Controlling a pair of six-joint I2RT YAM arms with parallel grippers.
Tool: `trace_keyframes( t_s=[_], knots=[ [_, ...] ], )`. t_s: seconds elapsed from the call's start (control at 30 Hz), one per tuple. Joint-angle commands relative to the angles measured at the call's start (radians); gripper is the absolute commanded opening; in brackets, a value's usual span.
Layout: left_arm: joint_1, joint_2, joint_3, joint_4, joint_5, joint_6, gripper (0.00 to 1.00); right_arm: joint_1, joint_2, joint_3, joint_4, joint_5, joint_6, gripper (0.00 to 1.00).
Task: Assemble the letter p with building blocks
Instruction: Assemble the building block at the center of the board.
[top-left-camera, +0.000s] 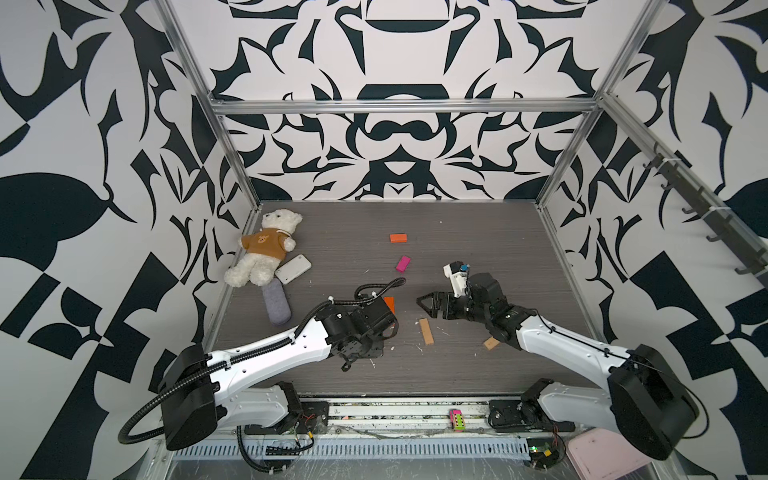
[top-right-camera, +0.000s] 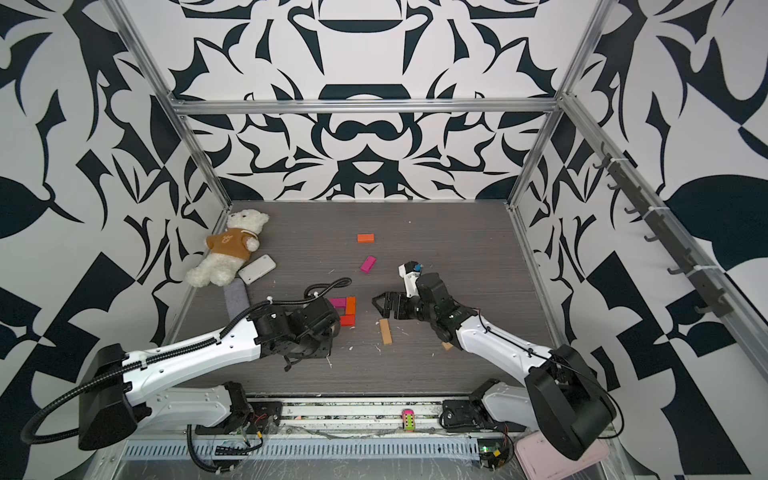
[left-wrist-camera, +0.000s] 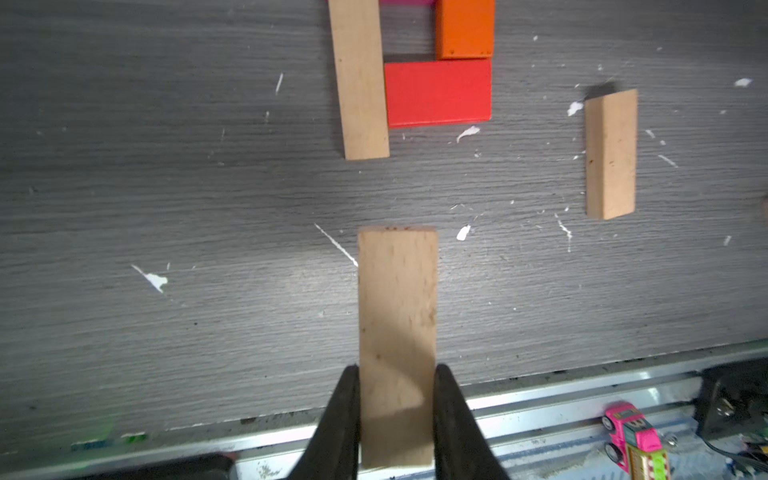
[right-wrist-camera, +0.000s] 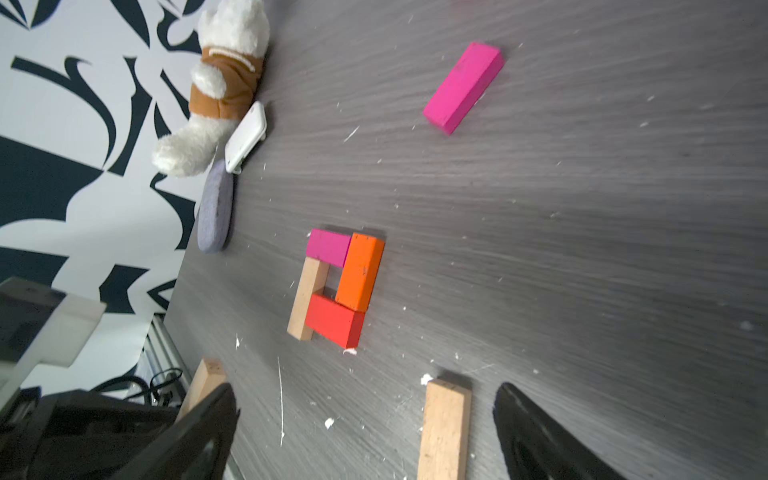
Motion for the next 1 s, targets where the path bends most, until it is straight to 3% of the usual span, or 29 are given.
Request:
trace_keyframes(
  t_s=[0.0, 0.23, 0.47, 0.97],
  knots=[
    [-0.016, 0.024, -0.052, 0.037, -0.015, -0.092, 0.18, 0.039, -0.01, -0.003, -0.026, 0.023, -0.062, 0.98],
    [-0.022, 0.153, -0.076, 0.141, -0.008, -0.129, 0.18, 0.059, -0.074, -0.038, -0.004, 0.061, -0.062, 0.99],
    [-0.026, 0.251, -0.04, 0.135, -0.029, -0.13, 0.18, 0.069, -0.095, -0.083, -0.012, 0.035, -0.07, 0.99],
    [-0.004, 0.333, -0.026, 0.166, -0.026, -0.11, 0.18, 0.071, -0.1, -0.077, -0.03, 0.101, -0.098, 0.98]
  ],
)
